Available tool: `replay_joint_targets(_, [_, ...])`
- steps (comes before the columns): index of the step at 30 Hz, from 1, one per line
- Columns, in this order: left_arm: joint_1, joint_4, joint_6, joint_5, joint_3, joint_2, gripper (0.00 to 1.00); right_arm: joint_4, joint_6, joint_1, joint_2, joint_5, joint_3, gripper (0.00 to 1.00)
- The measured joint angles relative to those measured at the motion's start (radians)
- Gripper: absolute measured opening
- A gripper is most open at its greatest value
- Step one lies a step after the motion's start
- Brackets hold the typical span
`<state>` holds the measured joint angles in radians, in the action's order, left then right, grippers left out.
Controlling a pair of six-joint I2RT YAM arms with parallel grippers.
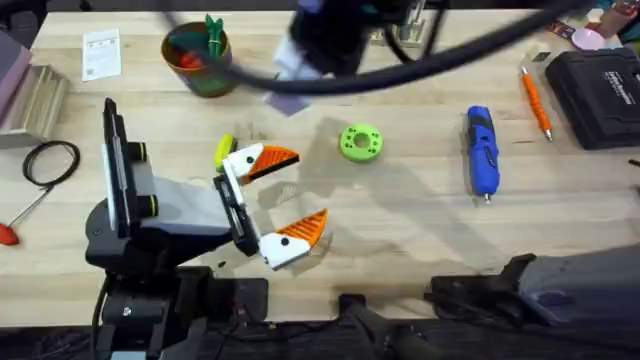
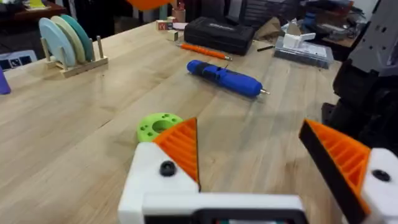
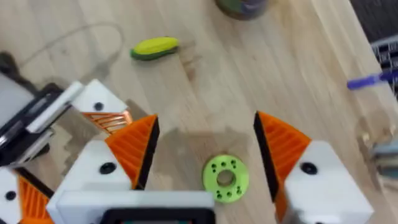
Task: Pick up the gripper from the table and insert it into the empty holder that is missing its gripper. Then pick up a screw, insert it into the mounting hole, and use the screwdriver to tighten it. Finally, clean up the table by picking up the vegetable and placing it into the bucket.
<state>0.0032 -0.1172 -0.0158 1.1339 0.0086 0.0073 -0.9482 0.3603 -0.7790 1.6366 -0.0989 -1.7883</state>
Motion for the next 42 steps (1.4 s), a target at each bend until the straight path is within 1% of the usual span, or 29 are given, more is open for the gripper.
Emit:
replay_joint_targets(3, [0.000, 0.000, 0.000, 0.000, 0.000, 0.000, 0.985, 0.075, -0.085, 0.070, -0.102, 0.000, 0.145, 0.905])
replay_joint_targets(5, [0.000, 0.000, 0.000, 0.000, 0.000, 0.000, 0.985, 0.078, -0.142, 0.132, -0.156, 0.000, 0.215, 0.908])
replay_joint_targets(7, [0.000, 0.000, 0.000, 0.000, 0.000, 0.000, 0.985, 0.044, -0.186, 0.195, -0.195, 0.001, 0.259, 0.907])
replay_joint_targets(10, [0.000, 0.000, 0.000, 0.000, 0.000, 0.000, 0.985, 0.000, -0.231, 0.270, -0.234, 0.001, 0.293, 0.908])
replay_joint_targets(11, [0.000, 0.000, 0.000, 0.000, 0.000, 0.000, 0.985, -0.004, -0.241, 0.283, -0.243, 0.001, 0.300, 0.907])
replay_joint_targets(15, [0.000, 0.000, 0.000, 0.000, 0.000, 0.000, 0.985, 0.007, -0.282, 0.354, -0.289, 0.000, 0.335, 0.908])
replay_joint_targets(17, [0.000, 0.000, 0.000, 0.000, 0.000, 0.000, 0.984, 0.021, -0.300, 0.405, -0.308, -0.002, 0.366, 0.908])
replay_joint_targets(23, [0.000, 0.000, 0.000, 0.000, 0.000, 0.000, 0.985, 0.061, -0.373, 0.541, -0.313, -0.003, 0.448, 0.907])
replay_joint_targets(27, [0.000, 0.000, 0.000, 0.000, 0.000, 0.000, 0.985, 0.080, -0.422, 0.575, -0.303, -0.003, 0.456, 0.908])
replay_joint_targets(42, [0.000, 0.000, 0.000, 0.000, 0.000, 0.000, 0.985, 0.075, -0.459, 0.575, -0.284, -0.004, 0.456, 0.908])
